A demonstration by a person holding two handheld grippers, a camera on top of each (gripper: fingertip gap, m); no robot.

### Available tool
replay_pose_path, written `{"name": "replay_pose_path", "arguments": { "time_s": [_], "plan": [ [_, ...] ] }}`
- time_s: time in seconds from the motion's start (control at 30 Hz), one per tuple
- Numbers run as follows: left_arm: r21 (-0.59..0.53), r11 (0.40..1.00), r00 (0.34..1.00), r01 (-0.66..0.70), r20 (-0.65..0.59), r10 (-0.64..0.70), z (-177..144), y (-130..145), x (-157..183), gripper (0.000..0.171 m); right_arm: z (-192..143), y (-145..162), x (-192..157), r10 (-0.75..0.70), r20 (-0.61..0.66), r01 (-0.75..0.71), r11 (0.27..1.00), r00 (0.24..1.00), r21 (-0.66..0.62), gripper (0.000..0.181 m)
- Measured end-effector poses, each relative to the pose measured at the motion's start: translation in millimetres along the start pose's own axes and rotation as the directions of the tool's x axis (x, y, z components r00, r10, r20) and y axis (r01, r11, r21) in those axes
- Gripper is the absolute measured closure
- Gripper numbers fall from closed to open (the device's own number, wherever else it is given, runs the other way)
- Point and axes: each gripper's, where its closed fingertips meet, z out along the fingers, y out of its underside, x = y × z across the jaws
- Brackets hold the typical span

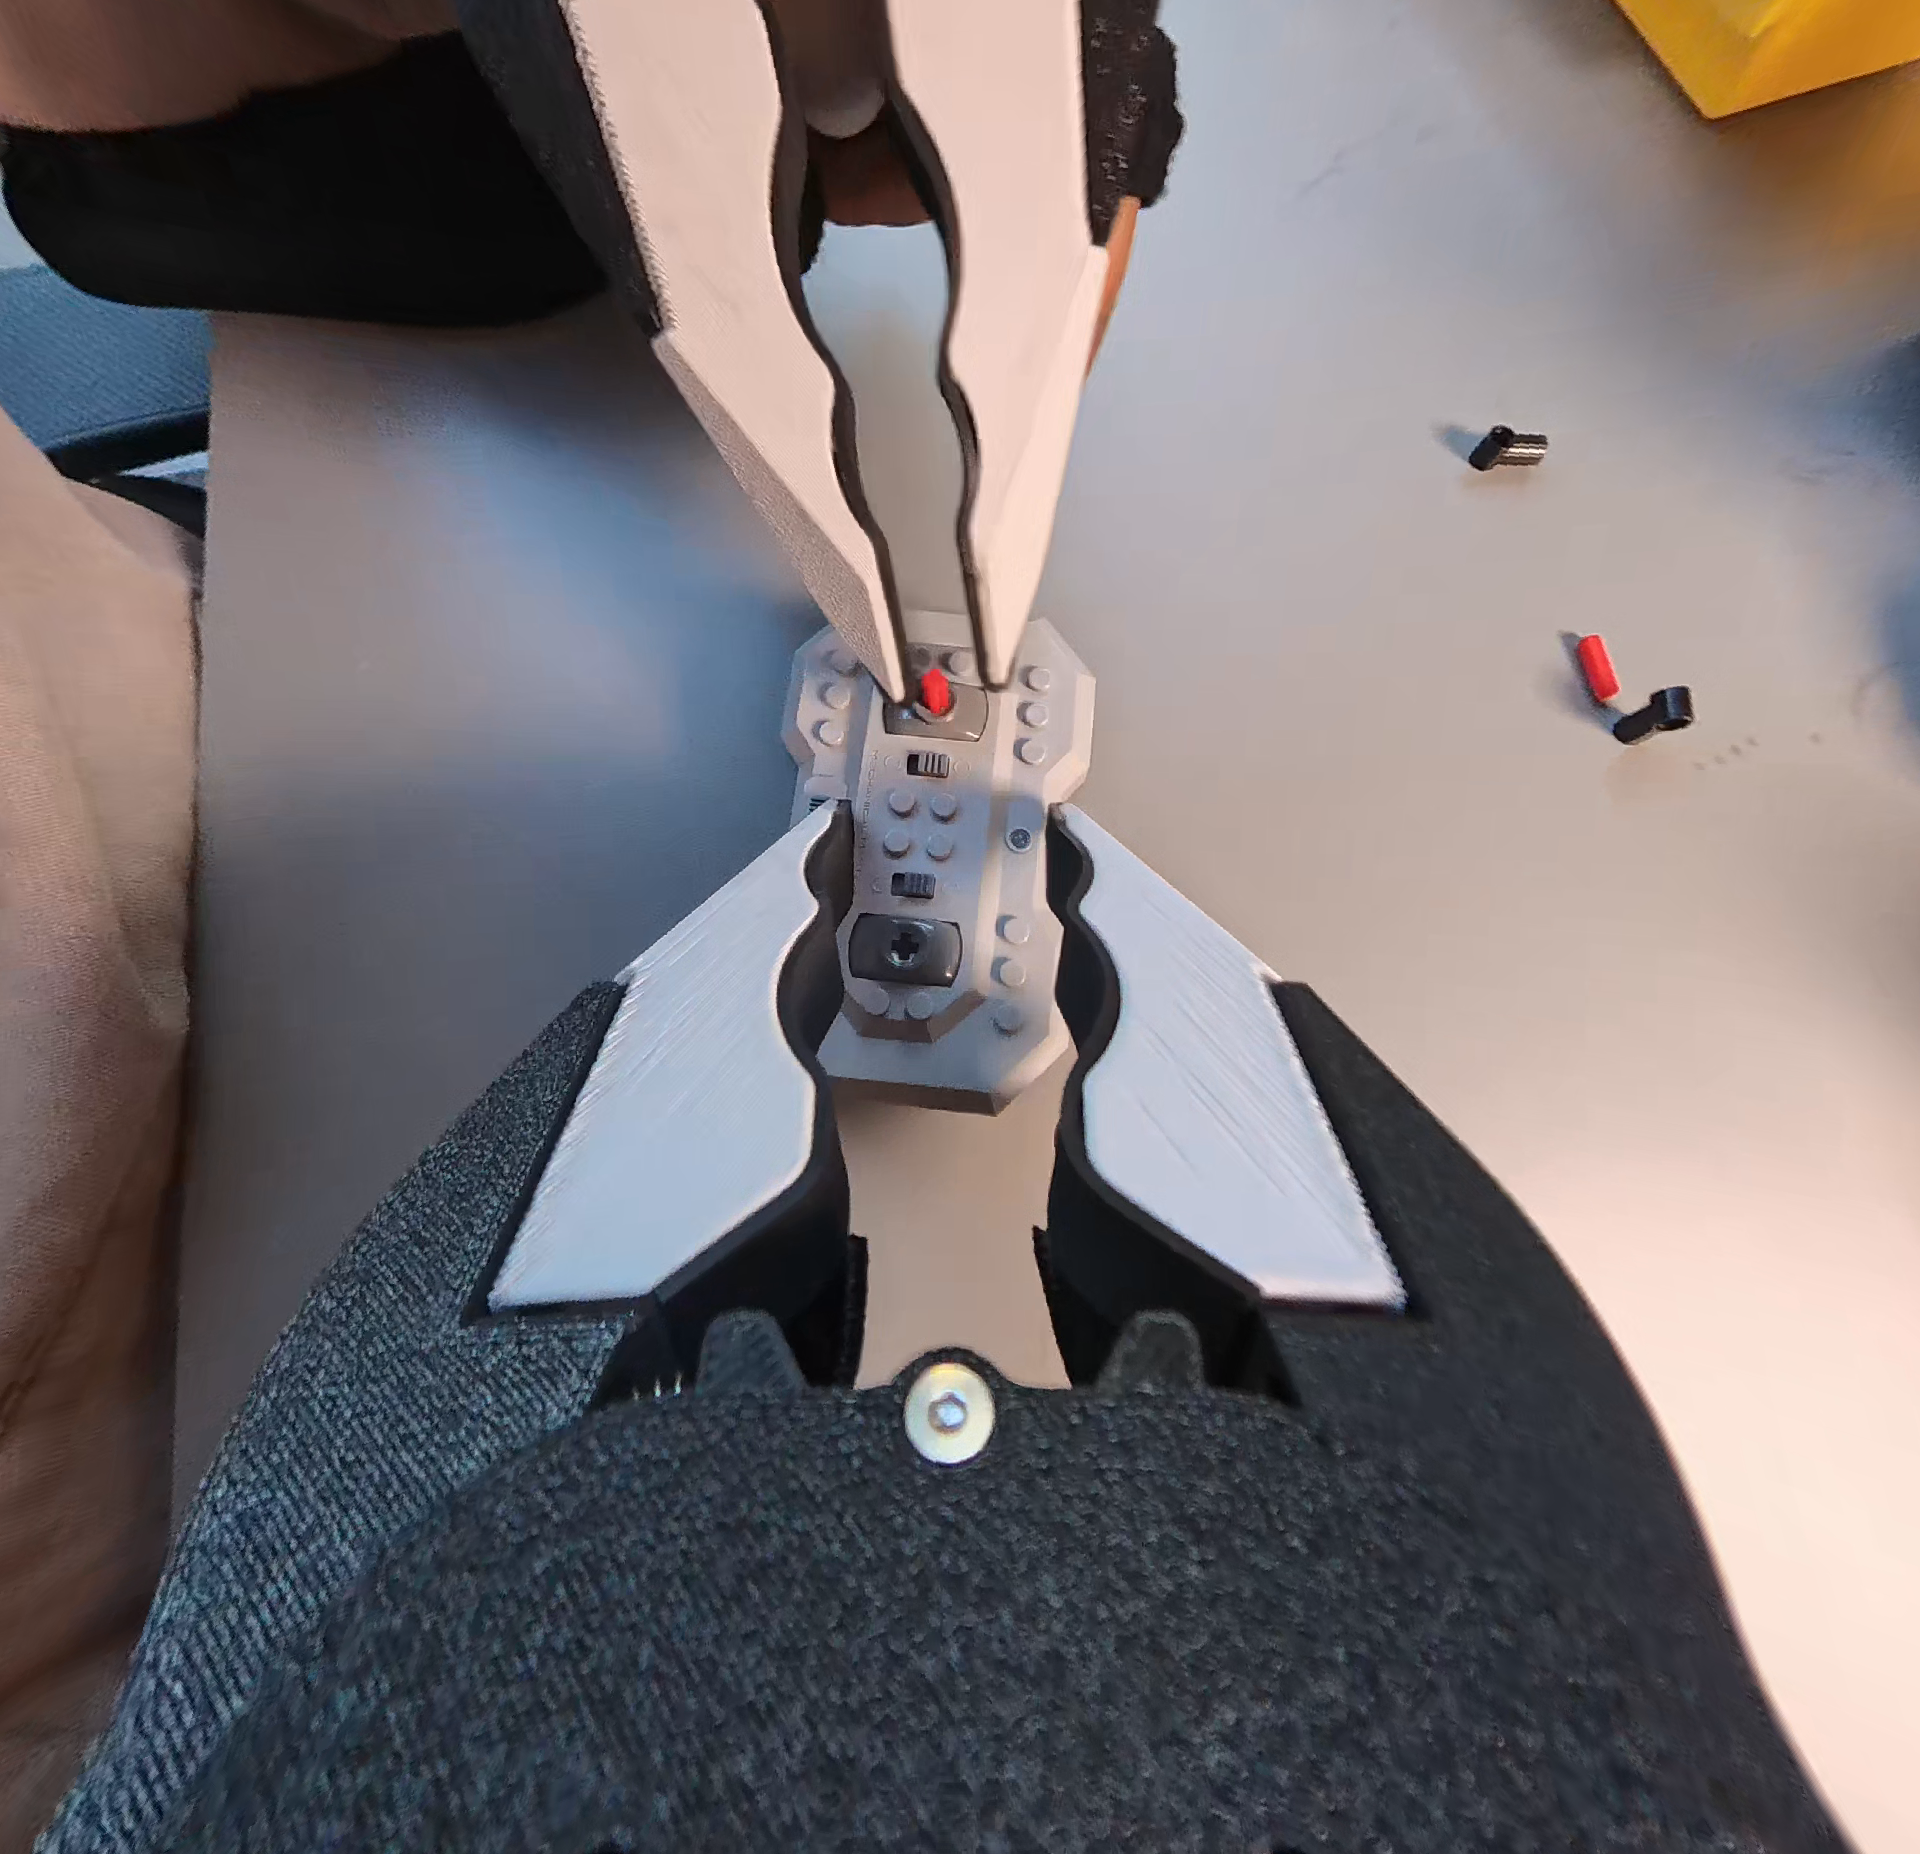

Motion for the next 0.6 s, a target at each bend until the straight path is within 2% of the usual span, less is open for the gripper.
{"name": "replay_pose_path", "arguments": {
  "time_s": [0.33, 0.6],
  "plan": [
    [-0.144, 0.988, 0.996, -0.061, -0.078, 0.050, 3.1, 6.2, 5.1, 0.167, 1.9, -5.0, -8.6, -0.105, 0.032, 0.106, 0.994, 0.994, -0.029, 0.152],
    [-0.167, 0.983, 0.991, -0.070, -0.123, 0.049, -2.6, 10.4, 5.6, 0.166, 11.0, -11.6, -16.3, -0.090, 0.081, 0.093, 0.995, 0.993, -0.026, 0.153]
  ]
}}
